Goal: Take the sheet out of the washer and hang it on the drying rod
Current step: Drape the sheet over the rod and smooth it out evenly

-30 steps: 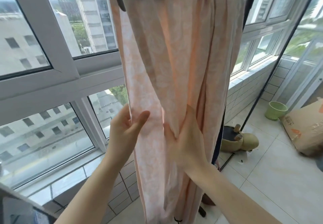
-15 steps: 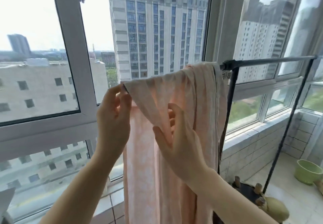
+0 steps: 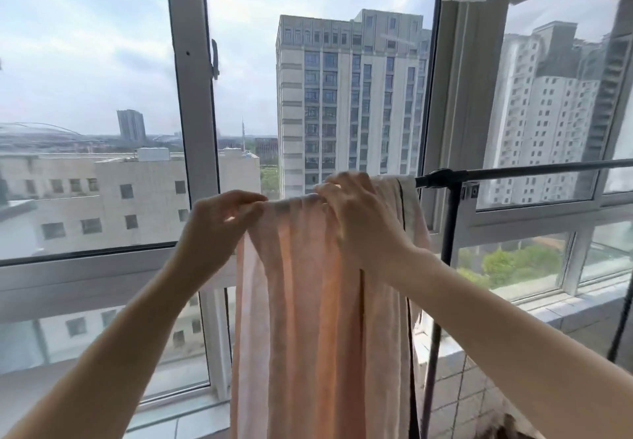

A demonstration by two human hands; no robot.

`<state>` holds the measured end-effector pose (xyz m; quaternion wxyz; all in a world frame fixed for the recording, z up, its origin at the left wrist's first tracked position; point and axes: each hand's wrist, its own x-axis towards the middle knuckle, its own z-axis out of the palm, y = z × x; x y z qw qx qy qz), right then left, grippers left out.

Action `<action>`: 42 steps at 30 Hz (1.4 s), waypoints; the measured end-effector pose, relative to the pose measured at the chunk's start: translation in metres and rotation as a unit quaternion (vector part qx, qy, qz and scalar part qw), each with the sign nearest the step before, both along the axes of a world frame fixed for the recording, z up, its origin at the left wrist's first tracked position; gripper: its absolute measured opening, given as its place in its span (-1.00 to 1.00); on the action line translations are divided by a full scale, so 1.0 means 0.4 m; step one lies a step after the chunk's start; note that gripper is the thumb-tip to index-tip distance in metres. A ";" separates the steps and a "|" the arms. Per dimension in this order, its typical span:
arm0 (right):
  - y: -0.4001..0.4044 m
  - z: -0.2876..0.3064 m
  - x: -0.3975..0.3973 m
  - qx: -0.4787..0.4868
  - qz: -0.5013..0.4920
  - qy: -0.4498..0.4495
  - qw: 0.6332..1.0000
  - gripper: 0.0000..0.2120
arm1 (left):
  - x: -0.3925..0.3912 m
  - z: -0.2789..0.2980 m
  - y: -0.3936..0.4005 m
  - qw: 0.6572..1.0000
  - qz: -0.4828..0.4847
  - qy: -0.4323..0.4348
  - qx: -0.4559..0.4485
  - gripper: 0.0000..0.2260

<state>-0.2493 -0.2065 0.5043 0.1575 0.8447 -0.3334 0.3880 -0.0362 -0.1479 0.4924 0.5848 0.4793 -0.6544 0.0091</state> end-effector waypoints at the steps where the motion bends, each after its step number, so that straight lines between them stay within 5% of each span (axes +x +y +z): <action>1: -0.006 0.009 -0.003 0.000 -0.004 0.022 1.000 -0.69 | -0.008 0.005 0.003 1.000 0.018 -0.025 0.001 -0.87; 6: -0.037 0.035 -0.015 -0.032 -0.038 0.090 0.995 -0.68 | -0.039 0.032 0.007 0.988 0.110 -0.109 -0.003 -0.87; 13: -0.082 0.072 -0.084 0.053 0.044 0.034 0.997 -0.84 | -0.117 0.066 -0.030 0.971 0.143 -0.192 0.005 -0.86; 34: -0.257 0.057 -0.293 0.010 -0.022 0.034 0.999 -0.78 | -0.111 0.021 -0.082 0.973 0.135 -0.184 -0.021 -0.85; 39: -0.269 0.043 -0.278 -0.017 -0.017 0.012 1.000 -0.82 | -0.147 0.018 -0.085 0.913 0.286 -0.290 -0.028 -0.79; 42: -0.276 0.039 -0.268 -0.027 -0.010 0.014 0.999 -0.85 | -0.200 0.025 -0.109 0.902 0.284 -0.322 -0.050 -0.81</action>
